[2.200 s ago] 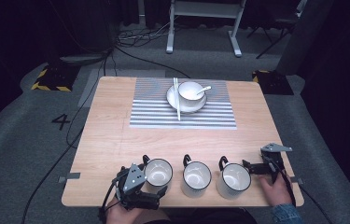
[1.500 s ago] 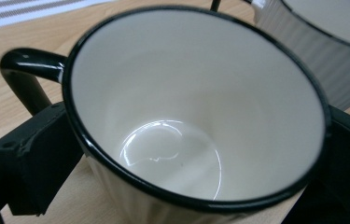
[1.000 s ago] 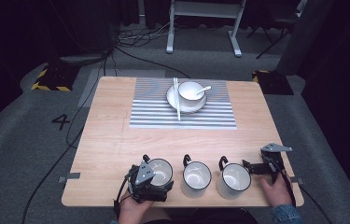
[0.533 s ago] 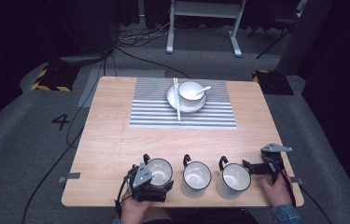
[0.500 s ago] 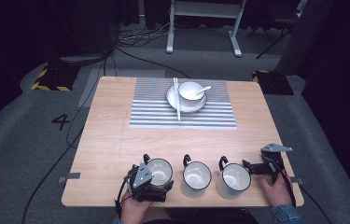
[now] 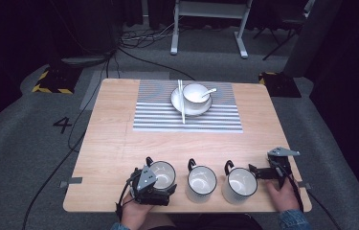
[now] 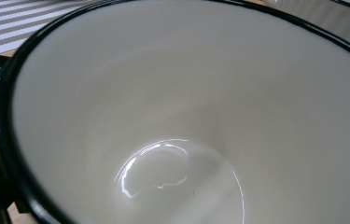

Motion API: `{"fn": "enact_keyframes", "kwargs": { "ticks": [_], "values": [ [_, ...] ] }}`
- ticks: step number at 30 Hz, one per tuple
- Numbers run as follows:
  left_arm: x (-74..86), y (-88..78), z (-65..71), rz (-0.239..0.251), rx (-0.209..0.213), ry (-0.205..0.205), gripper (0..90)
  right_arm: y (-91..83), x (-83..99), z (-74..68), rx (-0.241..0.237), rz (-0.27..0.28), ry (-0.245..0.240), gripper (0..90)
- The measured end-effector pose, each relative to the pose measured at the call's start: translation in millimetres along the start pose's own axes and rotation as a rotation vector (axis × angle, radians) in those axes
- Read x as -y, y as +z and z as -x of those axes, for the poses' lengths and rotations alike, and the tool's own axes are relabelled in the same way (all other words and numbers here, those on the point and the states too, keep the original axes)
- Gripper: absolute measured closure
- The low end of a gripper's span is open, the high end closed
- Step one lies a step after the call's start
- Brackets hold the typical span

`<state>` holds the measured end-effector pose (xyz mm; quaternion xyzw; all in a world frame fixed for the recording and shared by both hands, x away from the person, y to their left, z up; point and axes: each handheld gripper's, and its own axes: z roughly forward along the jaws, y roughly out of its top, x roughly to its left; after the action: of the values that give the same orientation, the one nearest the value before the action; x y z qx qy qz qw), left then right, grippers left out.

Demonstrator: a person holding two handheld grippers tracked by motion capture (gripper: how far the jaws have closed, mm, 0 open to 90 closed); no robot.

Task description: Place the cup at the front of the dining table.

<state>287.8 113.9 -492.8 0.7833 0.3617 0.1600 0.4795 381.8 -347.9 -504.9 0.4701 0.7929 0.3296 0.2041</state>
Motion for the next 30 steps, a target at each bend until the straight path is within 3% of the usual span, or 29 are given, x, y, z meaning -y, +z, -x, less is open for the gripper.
{"fn": "enact_keyframes", "kwargs": {
  "ticks": [7, 14, 19, 30],
  "values": [
    [-12.8, -8.2, -2.9, 0.009, -0.019, -0.001, 2.0, 0.0, 0.0, 0.1, 0.0, 0.0, -0.001, 0.6],
    [-38.2, -24.9, -13.0, 0.038, -0.012, -0.046, 2.0, 0.0, 0.0, -0.1, -0.001, 0.0, 0.002, 0.6],
    [-49.9, -30.4, -17.7, 0.056, -0.014, -0.047, 2.0, 0.1, 0.0, 0.1, 0.0, 0.001, 0.0, 0.7],
    [-84.5, -32.1, -33.6, 0.046, 0.001, -0.027, 2.0, 0.0, 0.0, 0.0, 0.001, 0.001, -0.001, 0.6]
  ]
}}
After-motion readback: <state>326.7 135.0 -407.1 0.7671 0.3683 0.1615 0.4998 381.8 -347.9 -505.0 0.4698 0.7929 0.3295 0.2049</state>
